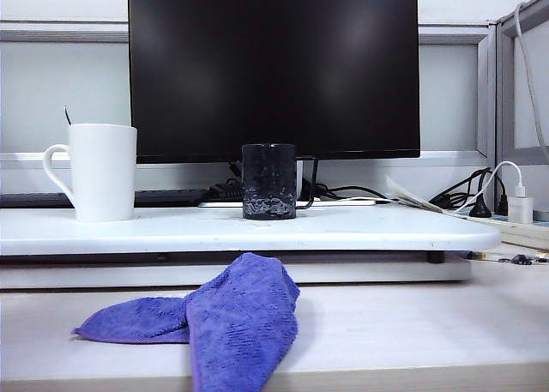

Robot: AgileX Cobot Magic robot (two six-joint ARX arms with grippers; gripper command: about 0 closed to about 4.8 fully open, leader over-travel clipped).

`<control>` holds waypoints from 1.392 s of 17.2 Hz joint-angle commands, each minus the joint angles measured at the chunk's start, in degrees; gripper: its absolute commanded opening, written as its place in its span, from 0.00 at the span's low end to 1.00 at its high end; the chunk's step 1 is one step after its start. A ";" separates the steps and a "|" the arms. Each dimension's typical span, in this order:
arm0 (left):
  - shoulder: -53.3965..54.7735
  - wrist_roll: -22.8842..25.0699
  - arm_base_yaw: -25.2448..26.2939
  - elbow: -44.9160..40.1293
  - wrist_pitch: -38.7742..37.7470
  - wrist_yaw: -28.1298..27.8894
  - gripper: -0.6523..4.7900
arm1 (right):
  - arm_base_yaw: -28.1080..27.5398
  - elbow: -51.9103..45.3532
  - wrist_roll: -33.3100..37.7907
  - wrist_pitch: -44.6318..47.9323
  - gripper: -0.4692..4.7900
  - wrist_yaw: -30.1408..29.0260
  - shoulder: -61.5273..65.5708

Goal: Carefully pick up the black cup and pour some water from the black cup into the white cup.

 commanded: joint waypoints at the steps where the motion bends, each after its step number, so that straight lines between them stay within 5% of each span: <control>1: 0.00 0.04 0.02 0.07 0.68 0.22 0.11 | -0.02 -0.31 -0.04 0.66 0.08 0.17 -0.02; 8: 0.00 -0.79 0.02 0.13 1.14 0.26 0.11 | 0.04 -0.04 -0.02 4.26 0.08 0.11 -0.02; 13: 0.00 -9.55 0.02 5.60 5.46 5.09 0.48 | -0.04 11.21 -0.07 4.31 0.08 3.78 0.09; 15: 0.00 -10.01 0.02 11.06 5.40 11.67 0.48 | -0.13 16.22 -0.07 4.55 0.13 6.86 1.81; 16: 0.00 -10.08 0.02 14.14 5.40 11.61 0.48 | -0.13 18.40 0.33 6.82 0.21 9.33 3.67; 18: 0.00 -10.71 0.00 20.41 5.29 9.07 0.48 | -0.07 22.84 1.14 12.17 0.21 10.23 8.81; 20: 1.79 -10.95 0.00 24.90 5.35 7.54 0.48 | -0.04 28.15 1.11 14.29 0.37 7.32 15.15; 21: 5.27 -11.61 0.00 26.93 5.57 8.37 0.58 | -0.04 32.63 1.14 14.82 0.52 2.36 21.14; 23: 12.98 -15.06 0.00 29.31 9.07 9.29 0.87 | 0.33 39.60 1.92 14.80 0.54 -8.20 32.20; 24: 19.17 -15.56 0.00 30.82 10.93 13.64 0.89 | 1.29 42.91 1.92 14.84 0.54 -13.35 38.53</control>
